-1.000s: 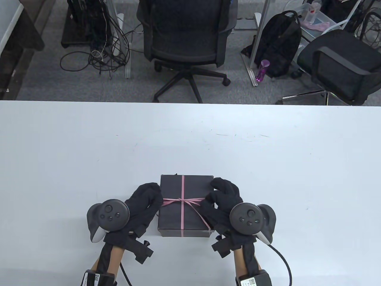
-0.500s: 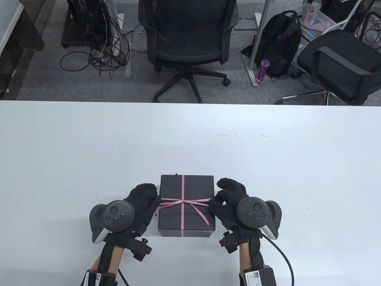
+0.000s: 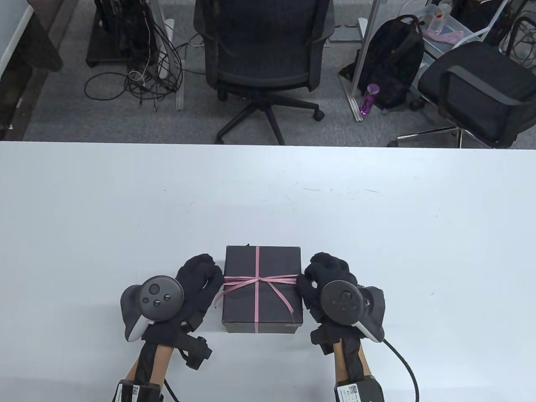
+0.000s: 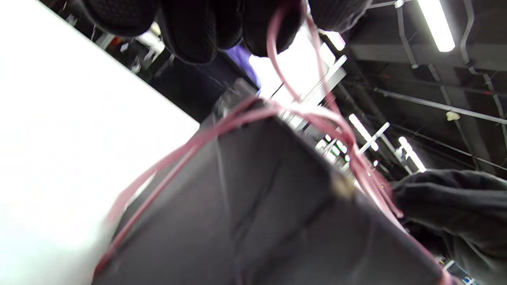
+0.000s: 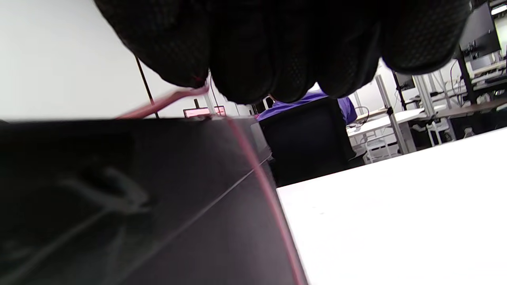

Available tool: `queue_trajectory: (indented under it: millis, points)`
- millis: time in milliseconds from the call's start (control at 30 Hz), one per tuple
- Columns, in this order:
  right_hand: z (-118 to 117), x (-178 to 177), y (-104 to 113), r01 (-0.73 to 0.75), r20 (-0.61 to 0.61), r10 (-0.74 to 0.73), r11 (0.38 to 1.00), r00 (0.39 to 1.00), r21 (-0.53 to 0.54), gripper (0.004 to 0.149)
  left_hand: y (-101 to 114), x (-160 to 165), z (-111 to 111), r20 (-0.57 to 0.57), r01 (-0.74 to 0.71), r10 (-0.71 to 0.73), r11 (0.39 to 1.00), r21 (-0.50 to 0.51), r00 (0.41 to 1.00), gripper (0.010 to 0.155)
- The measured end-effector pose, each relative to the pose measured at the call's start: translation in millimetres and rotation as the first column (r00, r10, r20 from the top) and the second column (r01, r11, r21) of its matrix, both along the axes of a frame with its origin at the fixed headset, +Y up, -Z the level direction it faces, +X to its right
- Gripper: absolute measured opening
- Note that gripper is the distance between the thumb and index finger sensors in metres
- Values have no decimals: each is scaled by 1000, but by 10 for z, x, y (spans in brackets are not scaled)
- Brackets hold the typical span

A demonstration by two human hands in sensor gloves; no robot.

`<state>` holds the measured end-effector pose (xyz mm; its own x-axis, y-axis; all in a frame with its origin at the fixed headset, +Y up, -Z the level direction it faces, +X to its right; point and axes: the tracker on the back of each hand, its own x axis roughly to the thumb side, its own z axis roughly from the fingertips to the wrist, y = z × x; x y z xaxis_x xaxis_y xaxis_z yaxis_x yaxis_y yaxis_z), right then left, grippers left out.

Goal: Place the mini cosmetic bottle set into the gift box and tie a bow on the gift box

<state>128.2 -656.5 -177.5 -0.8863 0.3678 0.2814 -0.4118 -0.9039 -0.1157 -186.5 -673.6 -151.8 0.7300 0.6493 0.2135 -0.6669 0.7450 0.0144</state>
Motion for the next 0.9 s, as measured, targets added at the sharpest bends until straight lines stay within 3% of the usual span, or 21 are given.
queue_trajectory:
  millis: [167,267,400,500,900]
  points:
    - [68,-16,104,16,-42,-12,996,999,88,64,174,-43,128,-129,195,-171,958,212,977,60]
    - [98,-61,131,-69,-71,77,992,995,105,81,179,-20,153,-189,320,-276,906,276,943,68]
    - [116,-116,115,-256,-34,262,957,964,136,92,112,71,126,-204,509,-471,831,222,858,78]
    - [108,-140,81,-333,-21,336,939,942,85,94,59,122,95,-182,564,-537,808,168,823,78]
    - [97,-217,39,-341,-38,344,938,938,69,85,10,166,64,-153,524,-505,841,135,850,76]
